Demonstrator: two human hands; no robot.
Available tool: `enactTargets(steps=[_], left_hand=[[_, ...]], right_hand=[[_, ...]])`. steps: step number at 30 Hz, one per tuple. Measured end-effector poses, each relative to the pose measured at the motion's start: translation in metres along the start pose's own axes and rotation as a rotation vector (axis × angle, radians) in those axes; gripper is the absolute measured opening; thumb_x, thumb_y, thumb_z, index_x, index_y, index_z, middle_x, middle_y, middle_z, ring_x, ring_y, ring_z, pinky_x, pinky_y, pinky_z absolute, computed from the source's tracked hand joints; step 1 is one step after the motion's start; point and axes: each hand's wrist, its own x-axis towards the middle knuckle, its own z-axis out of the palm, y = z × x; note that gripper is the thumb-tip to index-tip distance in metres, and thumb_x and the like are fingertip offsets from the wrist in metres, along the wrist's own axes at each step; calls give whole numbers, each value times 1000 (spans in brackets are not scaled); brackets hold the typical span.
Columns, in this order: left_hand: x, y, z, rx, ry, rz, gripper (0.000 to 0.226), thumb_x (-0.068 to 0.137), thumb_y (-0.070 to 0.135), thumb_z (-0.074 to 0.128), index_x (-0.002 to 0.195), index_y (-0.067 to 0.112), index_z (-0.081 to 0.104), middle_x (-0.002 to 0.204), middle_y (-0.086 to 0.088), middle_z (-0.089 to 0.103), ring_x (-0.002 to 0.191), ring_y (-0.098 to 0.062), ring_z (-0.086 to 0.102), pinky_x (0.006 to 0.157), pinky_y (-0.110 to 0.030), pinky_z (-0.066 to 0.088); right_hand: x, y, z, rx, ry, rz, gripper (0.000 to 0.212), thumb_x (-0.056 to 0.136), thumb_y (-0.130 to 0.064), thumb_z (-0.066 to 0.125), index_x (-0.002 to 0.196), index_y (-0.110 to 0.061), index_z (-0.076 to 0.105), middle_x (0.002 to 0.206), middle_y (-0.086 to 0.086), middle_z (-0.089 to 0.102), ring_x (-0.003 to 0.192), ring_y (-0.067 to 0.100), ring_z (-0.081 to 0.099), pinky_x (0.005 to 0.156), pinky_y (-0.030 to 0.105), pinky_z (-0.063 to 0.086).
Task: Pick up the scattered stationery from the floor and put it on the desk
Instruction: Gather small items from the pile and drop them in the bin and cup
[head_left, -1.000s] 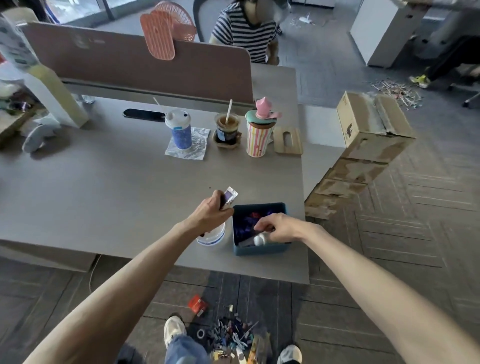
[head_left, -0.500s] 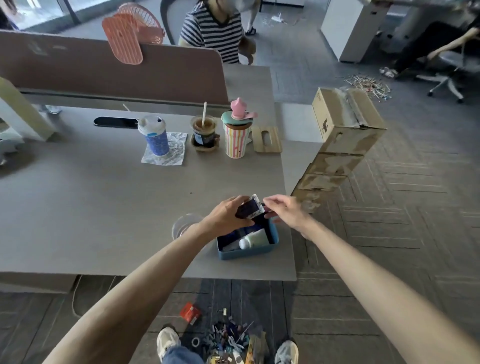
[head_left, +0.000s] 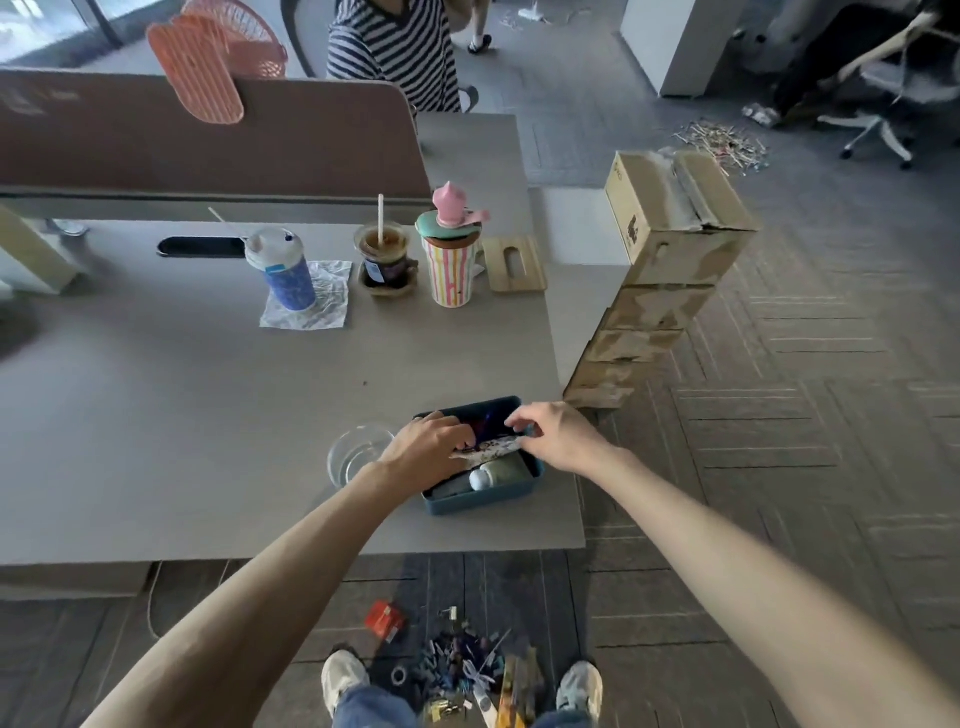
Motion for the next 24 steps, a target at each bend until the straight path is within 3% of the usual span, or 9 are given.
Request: enactTargets(steps=[3, 8, 12, 14, 17, 24], left_hand=[[-5, -4, 1, 152, -23, 14, 30, 86, 47, 58, 99, 24, 71, 98, 6, 69, 97, -20, 61, 85, -32, 46], [0, 1, 7, 234, 4, -16, 32, 81, 48, 57, 85, 21, 74, 87, 3, 70, 88, -24, 64, 75, -34, 47], [-2, 10, 1, 169, 30, -66, 28, 87, 41, 56, 98, 20, 71, 102, 2, 68, 103, -22, 58, 86, -32, 41], [-15, 15, -8, 114, 84, -101, 32, 89, 37, 47, 102, 18, 69, 105, 0, 67, 104, -23, 57, 83, -34, 46], [-43, 31, -20, 84, 190, -194, 25, 89, 22, 52, 107, 13, 67, 112, -4, 65, 101, -27, 58, 74, -41, 54], [-112, 89, -10, 67, 241, -405, 34, 93, 23, 55, 125, 15, 58, 133, -3, 54, 120, -24, 53, 84, -44, 54]], right_hand=[[4, -4, 5, -222, -42, -84, 25, 95, -19, 56, 116, -26, 67, 118, 3, 64, 105, 22, 57, 85, 40, 52], [4, -3, 18, -406, 7, -115, 23, 95, -14, 54, 114, -18, 68, 112, 6, 64, 100, 25, 55, 81, 42, 51], [-6, -1, 16, -298, 70, -138, 29, 94, -8, 54, 119, -16, 66, 117, 5, 64, 105, 25, 55, 85, 43, 51], [-15, 1, 8, -240, 105, -166, 29, 95, -11, 54, 121, -16, 65, 119, 5, 63, 108, 24, 55, 89, 43, 50], [-28, 9, 0, -164, 109, -192, 27, 97, -14, 51, 120, -16, 65, 120, 4, 62, 112, 20, 54, 92, 43, 50], [-71, -8, 14, -46, 153, -341, 30, 92, -16, 53, 119, -13, 65, 119, 8, 65, 111, 25, 58, 88, 44, 51]])
